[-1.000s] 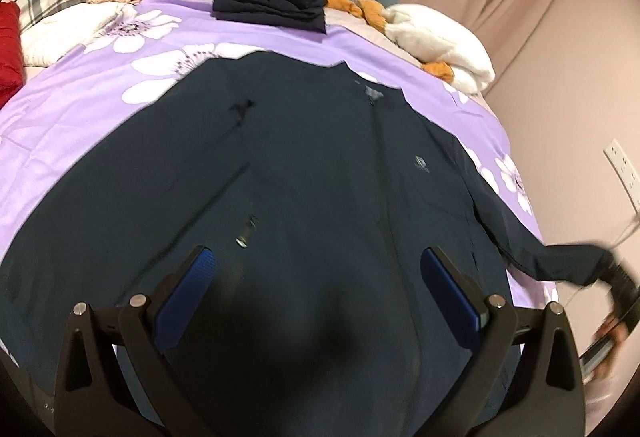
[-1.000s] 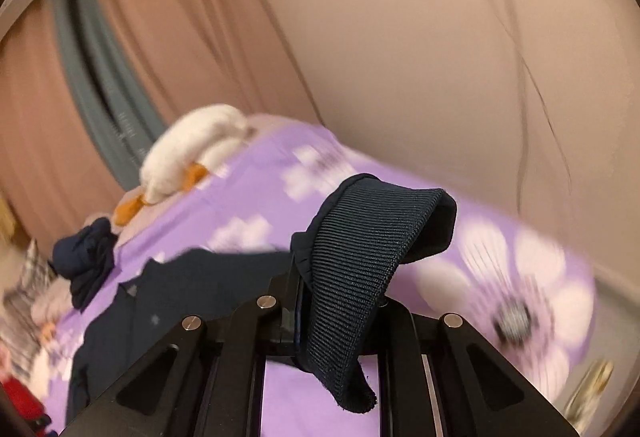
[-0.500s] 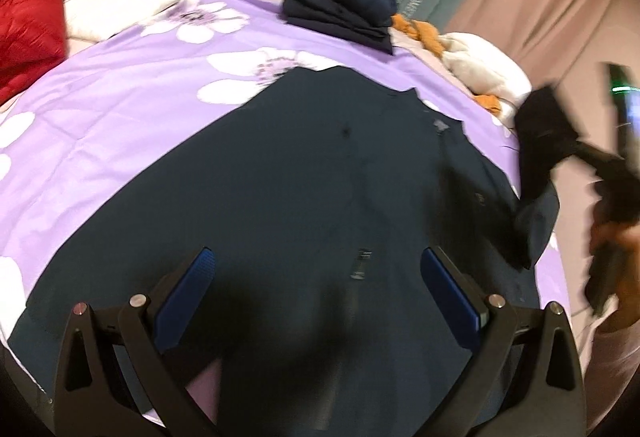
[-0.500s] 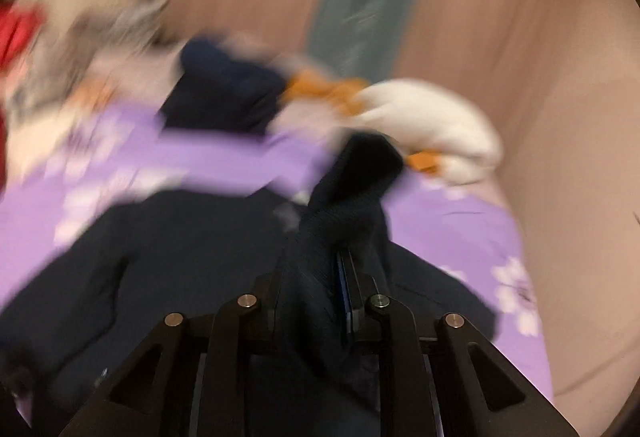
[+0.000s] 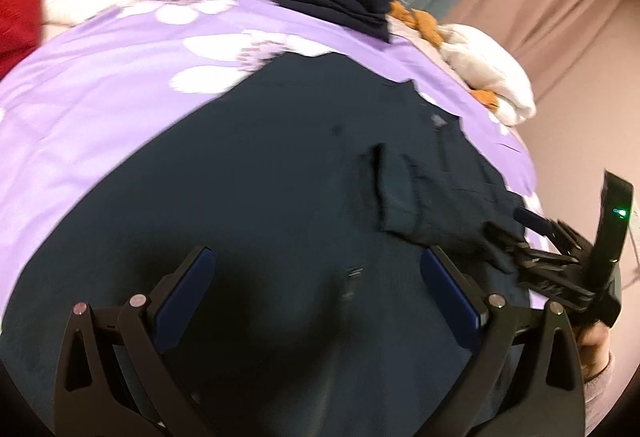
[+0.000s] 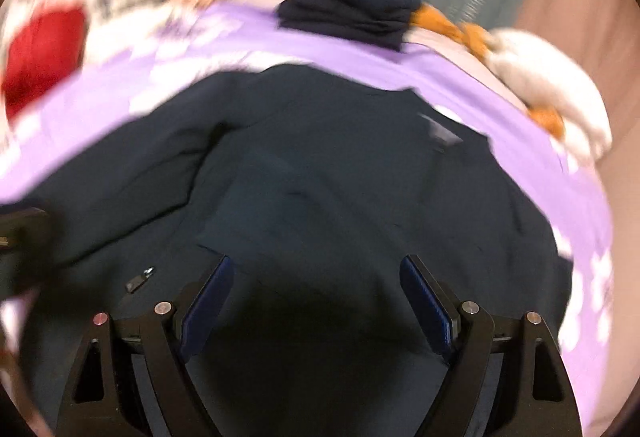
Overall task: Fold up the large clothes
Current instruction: 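Lay the sleeve across the jacket body with the right gripper and release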
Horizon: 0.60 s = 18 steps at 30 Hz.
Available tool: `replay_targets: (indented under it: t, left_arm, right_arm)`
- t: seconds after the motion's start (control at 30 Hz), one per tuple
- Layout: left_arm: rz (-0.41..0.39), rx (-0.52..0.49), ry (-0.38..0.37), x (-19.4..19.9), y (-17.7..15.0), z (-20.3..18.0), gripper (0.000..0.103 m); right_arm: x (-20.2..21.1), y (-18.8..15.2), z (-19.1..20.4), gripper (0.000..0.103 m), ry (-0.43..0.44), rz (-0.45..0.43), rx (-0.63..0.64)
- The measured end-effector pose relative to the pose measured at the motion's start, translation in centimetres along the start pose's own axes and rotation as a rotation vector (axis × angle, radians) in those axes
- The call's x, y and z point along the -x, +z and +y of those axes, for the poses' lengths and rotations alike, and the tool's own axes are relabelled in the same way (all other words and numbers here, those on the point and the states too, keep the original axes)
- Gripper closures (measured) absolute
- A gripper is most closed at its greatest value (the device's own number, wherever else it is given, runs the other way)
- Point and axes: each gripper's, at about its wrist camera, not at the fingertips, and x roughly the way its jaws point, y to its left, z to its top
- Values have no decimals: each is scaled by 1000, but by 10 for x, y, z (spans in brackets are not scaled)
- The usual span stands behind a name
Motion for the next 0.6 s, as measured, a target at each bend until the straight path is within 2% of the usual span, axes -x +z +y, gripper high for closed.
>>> replay_targets:
  t: [0.13,0.17,0.23,0.27,0.3,0.37,0.4,0.43,0.47,0.57,0.6]
  left_arm:
    - [16,-22,-60,-21,18,-32,1]
    - [21,-28,-71,-28,24,-40,1]
    - [33,-38,-101,-44,34,-59,3]
    - [42,-43,-117,-52,38,-68,10]
    - [54,-51,-137,-62,43,-78,17]
    - [87,-73,-148,-85,51,-95,50]
    - [107,-80,-145,-99,54,-102,59]
    - [126,-85,-142,-109,55,-106,75]
    - [155,-87,-134,-122,55,-109,82]
    - [207,-94,-81,-141,46,-106,82]
    - [219,-109,-58,-145,41,-103,82]
  right_arm:
    - [17,-20,-94,19,-45,-47,-237]
    - [20,-31,-107,19,-49,-47,-289]
    - [19,-49,-145,19,-22,-45,-425]
    - [20,-59,-151,19,-17,-49,-456]
    - [16,-64,-164,24,-18,-53,-495]
    - [7,-74,-172,33,-26,-47,-540]
    - [-3,-74,-176,39,-25,-37,-560]
    - [-14,-73,-180,48,-22,-26,-579]
    - [-17,-79,-185,51,-18,-17,-593]
    - [-36,-79,-189,52,-13,11,-602]
    - [-43,-76,-187,52,-47,23,-585]
